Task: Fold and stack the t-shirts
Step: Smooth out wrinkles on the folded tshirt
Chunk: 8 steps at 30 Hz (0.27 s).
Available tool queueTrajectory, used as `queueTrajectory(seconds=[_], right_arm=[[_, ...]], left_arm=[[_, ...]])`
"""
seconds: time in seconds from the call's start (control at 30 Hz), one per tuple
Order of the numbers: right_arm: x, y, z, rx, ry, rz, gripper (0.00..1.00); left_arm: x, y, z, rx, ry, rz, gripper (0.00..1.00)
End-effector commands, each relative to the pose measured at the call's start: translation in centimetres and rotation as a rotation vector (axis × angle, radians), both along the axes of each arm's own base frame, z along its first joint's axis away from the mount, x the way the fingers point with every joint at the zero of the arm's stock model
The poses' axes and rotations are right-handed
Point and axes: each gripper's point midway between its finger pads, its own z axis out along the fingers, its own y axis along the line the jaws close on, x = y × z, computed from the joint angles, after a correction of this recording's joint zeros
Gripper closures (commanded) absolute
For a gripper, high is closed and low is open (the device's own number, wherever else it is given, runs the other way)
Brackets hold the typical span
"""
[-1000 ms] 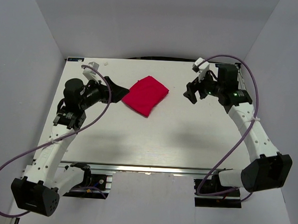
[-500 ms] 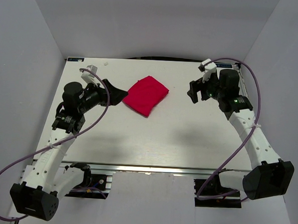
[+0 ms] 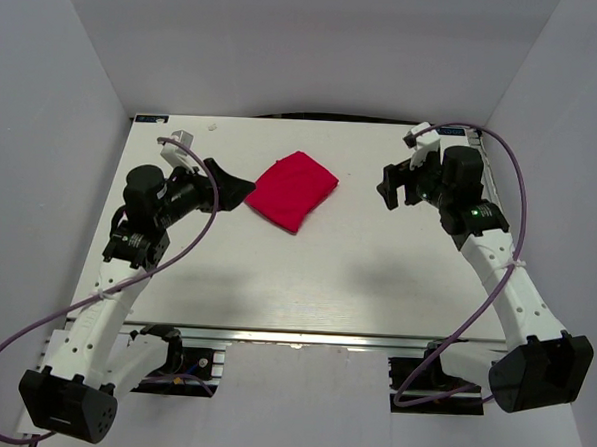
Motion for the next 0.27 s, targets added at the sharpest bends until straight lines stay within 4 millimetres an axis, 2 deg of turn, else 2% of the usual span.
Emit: queueTrajectory(seconds=[0.0,0.23], right_arm=[[0.45,-0.12,1.45,0.022,-0.034,-0.024,0.11],[0.55,-0.26,0.76,0.017,-0.013,-0.037,0.11]], left_arm=[[-0.42,0.32,0.13,-0.003,-0.01,0.014,0.02],[-0.48,0.43,0.09,-0.001,-0.011,0.019,0.02]])
